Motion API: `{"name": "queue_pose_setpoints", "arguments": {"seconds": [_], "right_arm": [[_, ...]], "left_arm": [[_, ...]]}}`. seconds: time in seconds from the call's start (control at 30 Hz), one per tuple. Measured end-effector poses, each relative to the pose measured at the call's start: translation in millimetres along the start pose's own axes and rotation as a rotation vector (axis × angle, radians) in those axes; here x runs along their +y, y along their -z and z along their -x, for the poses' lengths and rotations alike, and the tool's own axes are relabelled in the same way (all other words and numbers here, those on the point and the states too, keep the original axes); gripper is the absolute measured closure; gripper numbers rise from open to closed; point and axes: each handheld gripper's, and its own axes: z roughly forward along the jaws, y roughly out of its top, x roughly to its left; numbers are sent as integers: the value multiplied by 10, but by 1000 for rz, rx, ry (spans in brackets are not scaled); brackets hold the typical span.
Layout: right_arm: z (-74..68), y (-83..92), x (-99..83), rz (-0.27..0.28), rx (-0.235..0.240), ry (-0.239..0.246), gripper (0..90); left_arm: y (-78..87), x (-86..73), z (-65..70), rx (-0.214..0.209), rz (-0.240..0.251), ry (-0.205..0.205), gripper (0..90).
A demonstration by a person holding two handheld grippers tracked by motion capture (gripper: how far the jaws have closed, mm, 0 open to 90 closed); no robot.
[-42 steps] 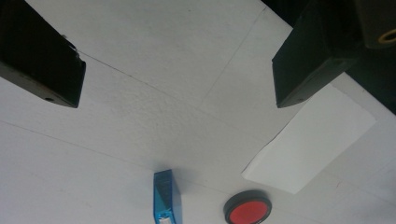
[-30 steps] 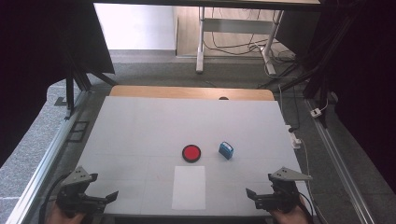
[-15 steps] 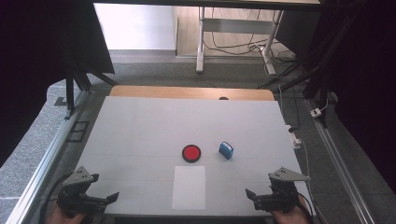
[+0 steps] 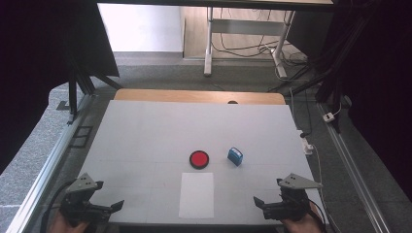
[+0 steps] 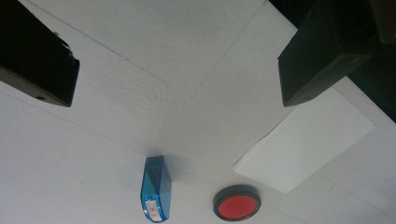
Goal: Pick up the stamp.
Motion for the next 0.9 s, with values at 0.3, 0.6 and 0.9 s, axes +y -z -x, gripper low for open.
{"name": "queue_pose_setpoints", "arguments": {"seconds": [0.3,0.6,0.9], "right_arm": [[-60,-66,98,-16,29,40,0],[-69,-131,175,14,51,37,0],[-55,-277,253,7,66,40,0]], "left_arm": [[-4,1,0,6,-3,2,3],[-7,3,-16,-11,-4,8,8],[-8,4,-12,-12,-7,2,9]]}}
